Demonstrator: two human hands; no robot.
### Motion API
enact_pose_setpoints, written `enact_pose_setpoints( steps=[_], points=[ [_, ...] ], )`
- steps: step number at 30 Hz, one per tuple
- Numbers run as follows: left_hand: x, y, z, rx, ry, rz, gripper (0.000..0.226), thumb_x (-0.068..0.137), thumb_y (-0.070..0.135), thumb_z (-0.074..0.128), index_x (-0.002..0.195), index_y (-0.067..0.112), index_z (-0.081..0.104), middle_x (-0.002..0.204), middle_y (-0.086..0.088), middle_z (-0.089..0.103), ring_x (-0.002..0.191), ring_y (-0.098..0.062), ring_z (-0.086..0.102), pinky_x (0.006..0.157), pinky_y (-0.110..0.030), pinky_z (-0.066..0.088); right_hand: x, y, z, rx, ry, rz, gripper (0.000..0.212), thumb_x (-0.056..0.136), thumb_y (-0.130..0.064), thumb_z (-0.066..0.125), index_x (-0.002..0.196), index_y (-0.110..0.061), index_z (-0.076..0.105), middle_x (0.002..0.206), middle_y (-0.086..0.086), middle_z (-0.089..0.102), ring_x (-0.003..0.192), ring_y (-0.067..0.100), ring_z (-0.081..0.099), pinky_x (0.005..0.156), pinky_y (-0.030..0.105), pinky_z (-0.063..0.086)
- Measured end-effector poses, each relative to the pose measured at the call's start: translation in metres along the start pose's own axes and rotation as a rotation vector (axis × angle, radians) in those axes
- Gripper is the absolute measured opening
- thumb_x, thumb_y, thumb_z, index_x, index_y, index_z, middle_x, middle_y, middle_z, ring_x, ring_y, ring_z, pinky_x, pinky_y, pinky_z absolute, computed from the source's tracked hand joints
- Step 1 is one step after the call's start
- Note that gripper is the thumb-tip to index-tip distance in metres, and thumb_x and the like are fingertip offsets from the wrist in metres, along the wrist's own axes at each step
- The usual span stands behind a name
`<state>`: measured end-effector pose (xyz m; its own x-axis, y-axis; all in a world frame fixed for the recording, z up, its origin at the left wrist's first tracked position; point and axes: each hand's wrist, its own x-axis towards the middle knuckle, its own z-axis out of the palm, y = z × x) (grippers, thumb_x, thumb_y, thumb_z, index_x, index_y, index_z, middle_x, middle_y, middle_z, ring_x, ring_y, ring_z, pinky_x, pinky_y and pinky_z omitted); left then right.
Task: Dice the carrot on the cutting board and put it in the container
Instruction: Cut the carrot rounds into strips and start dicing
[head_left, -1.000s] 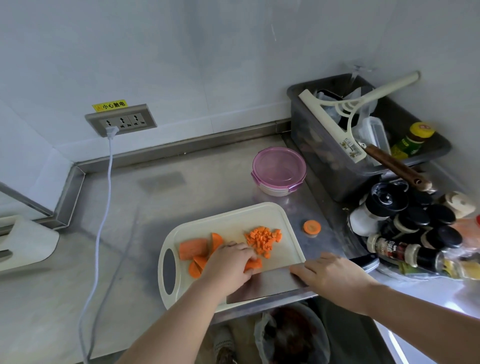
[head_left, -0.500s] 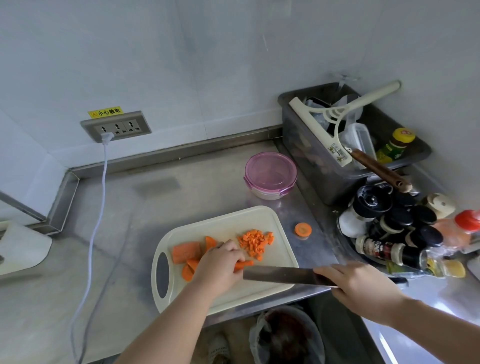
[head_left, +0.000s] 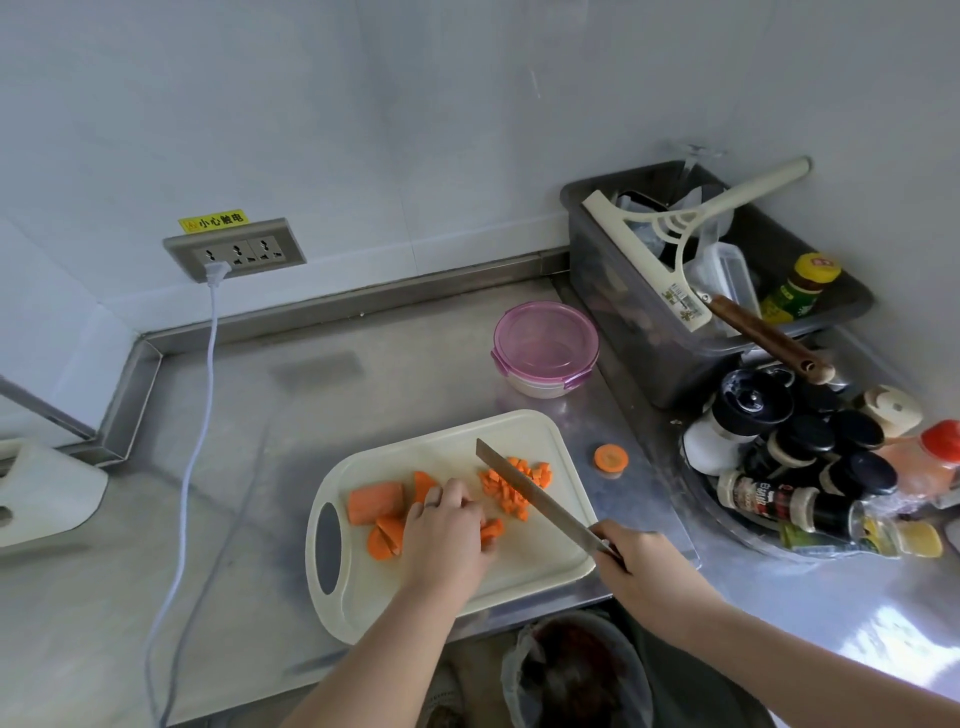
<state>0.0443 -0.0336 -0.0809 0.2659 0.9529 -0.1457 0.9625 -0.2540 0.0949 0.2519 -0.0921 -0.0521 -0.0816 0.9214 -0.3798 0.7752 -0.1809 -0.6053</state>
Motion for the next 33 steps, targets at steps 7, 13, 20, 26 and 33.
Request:
enact_pose_setpoints(
  steps=[7, 13, 20, 26, 33],
  points=[
    [-0.009, -0.017, -0.006, -0.194, 0.137, -0.100, 0.027, 0.089, 0.037, 0.053, 0.115, 0.032, 0.056, 0.122, 0.011, 0.045, 0.115, -0.017, 0.047, 0.095, -0.030, 0.036, 0.008, -0.018, 0.011, 0.039, -0.052, 0.062, 0.031, 0.095, -0.014, 0.039, 0.073, -0.035, 0.041, 0.065, -0.003, 0.049, 0.053, 0.011, 0.040, 0.046, 0.022, 0.033],
    [0.007, -0.042, -0.015, -0.058, -0.028, 0.105, 0.045, 0.093, 0.017, 0.047, 0.133, 0.036, 0.047, 0.136, 0.014, 0.040, 0.127, -0.016, 0.035, 0.100, -0.028, 0.030, 0.009, -0.021, 0.012, 0.051, -0.059, 0.089, 0.030, 0.096, -0.014, 0.039, 0.074, -0.034, 0.042, 0.065, -0.002, 0.050, 0.051, 0.011, 0.041, 0.045, 0.021, 0.032],
    [0.037, -0.029, -0.030, 0.171, -0.209, 0.326, 0.023, 0.087, 0.021, 0.058, 0.110, 0.021, 0.059, 0.125, 0.001, 0.042, 0.121, -0.023, 0.035, 0.093, -0.032, 0.032, 0.008, -0.022, 0.012, 0.069, -0.049, 0.104, 0.023, 0.098, -0.016, 0.039, 0.083, -0.031, 0.047, 0.067, -0.001, 0.051, 0.052, 0.010, 0.042, 0.047, 0.021, 0.033],
    [0.052, -0.026, -0.030, 0.097, -0.320, 0.290, 0.017, 0.090, 0.031, 0.057, 0.102, 0.023, 0.066, 0.117, -0.001, 0.047, 0.118, -0.021, 0.038, 0.095, -0.033, 0.036, 0.006, -0.018, 0.013, 0.086, -0.053, 0.145, 0.016, 0.099, -0.018, 0.039, 0.093, -0.029, 0.050, 0.074, -0.001, 0.056, 0.058, 0.010, 0.047, 0.052, 0.021, 0.036],
    [0.051, -0.025, -0.016, -0.207, -0.329, 0.093, 0.020, 0.084, 0.039, 0.064, 0.096, 0.023, 0.063, 0.107, 0.003, 0.056, 0.101, -0.017, 0.056, 0.085, -0.031, 0.047, 0.007, -0.020, 0.016, 0.085, -0.080, 0.168, 0.016, 0.099, -0.019, 0.038, 0.097, -0.029, 0.050, 0.084, 0.002, 0.062, 0.067, 0.013, 0.053, 0.060, 0.023, 0.042]
  ],
)
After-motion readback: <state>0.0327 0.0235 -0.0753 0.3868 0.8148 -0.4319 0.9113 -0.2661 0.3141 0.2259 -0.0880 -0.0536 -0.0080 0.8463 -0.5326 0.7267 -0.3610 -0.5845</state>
